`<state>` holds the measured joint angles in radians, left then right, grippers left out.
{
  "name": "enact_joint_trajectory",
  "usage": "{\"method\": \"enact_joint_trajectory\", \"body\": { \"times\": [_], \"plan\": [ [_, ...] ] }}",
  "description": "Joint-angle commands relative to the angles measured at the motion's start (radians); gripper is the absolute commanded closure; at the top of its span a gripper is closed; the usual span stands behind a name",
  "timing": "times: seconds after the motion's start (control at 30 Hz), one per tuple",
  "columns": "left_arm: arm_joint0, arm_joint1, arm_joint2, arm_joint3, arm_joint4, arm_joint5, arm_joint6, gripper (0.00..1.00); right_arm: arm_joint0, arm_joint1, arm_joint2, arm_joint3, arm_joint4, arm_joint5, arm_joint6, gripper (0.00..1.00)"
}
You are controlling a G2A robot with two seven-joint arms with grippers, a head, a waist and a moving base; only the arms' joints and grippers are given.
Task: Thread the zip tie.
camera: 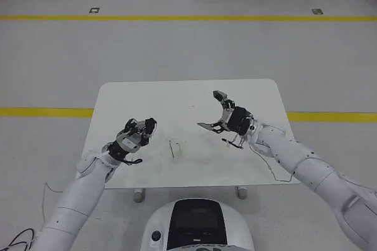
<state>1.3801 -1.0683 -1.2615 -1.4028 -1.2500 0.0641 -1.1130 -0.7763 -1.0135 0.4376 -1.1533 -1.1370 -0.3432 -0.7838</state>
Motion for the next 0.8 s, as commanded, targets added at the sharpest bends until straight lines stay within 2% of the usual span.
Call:
{"method": "enact_joint_trajectory", "body": {
  "times": [0.0, 0.13, 0.27, 0.37, 0.43, 0.47, 0.77],
  "plan": [
    [0.0, 0.0, 0.0, 0.0, -0.003, 0.0, 0.0, 1.0, 0.001, 0.0, -0.001, 0.0, -0.002, 0.006, 0.0, 0.0],
    [0.0, -0.001, 0.003, -0.006, 0.003, 0.003, 0.012, 1.0, 0.001, 0.0, -0.001, 0.0, -0.002, 0.006, 0.0, 0.0],
    [-0.011, 0.008, 0.006, -0.03, 0.145, 0.009, 0.03, 1.0, -0.039, -0.004, 0.028, -0.021, 0.056, 0.015, 0.052, 0.0],
    [-0.018, 0.014, 0.002, -0.053, 0.229, 0.007, 0.068, 1.0, -0.066, -0.004, 0.07, -0.018, 0.117, 0.034, 0.077, 0.0],
    [-0.015, 0.014, 0.003, -0.066, 0.228, 0.013, 0.079, 1.0, -0.082, -0.003, 0.088, -0.029, 0.134, 0.025, 0.087, 0.0],
    [-0.011, 0.013, 0.007, -0.073, 0.207, 0.019, 0.064, 1.0, -0.092, -0.003, 0.099, -0.038, 0.141, 0.012, 0.085, 0.0],
    [-0.007, 0.012, 0.01, -0.071, 0.201, 0.022, 0.057, 1.0, -0.092, -0.003, 0.099, -0.038, 0.141, 0.012, 0.085, 0.0]
  ]
}}
